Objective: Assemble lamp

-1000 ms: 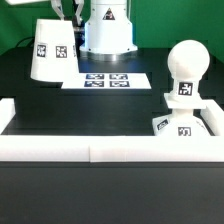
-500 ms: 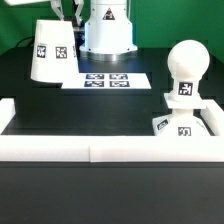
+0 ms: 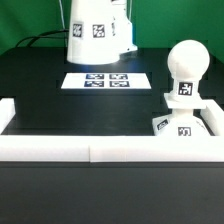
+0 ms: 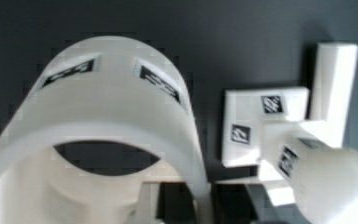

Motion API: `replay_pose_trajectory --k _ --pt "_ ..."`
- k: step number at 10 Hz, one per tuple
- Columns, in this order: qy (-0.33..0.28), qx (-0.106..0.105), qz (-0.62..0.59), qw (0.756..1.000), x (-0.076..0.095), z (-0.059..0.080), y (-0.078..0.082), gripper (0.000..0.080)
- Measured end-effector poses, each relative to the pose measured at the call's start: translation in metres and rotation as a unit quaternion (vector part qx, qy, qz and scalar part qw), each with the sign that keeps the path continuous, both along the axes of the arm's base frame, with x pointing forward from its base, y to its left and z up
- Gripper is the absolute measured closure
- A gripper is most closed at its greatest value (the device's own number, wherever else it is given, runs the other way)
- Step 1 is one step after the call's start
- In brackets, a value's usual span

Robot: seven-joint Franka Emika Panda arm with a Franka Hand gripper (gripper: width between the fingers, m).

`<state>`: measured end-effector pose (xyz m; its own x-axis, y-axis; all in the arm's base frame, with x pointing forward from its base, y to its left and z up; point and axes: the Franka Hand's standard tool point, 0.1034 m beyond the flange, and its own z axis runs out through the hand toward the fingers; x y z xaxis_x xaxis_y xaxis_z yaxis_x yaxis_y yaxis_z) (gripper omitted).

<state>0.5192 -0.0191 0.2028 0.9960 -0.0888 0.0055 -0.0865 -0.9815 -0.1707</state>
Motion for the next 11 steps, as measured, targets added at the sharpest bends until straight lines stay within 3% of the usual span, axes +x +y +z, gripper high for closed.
replay_pose_trajectory --k 1,5,7,11 --pt "0.011 -0.004 -0.021 1.0 0.009 0.005 0.007 0.0754" --pt "0.009 -0.005 -0.012 1.0 0.009 0.001 0.006 0.0754" --pt "0.015 0.0 -0.011 1.0 0.013 0.009 0.022 0.0754" --pt "0.021 0.006 -0.049 0.999 0.042 0.035 0.057 0.0754"
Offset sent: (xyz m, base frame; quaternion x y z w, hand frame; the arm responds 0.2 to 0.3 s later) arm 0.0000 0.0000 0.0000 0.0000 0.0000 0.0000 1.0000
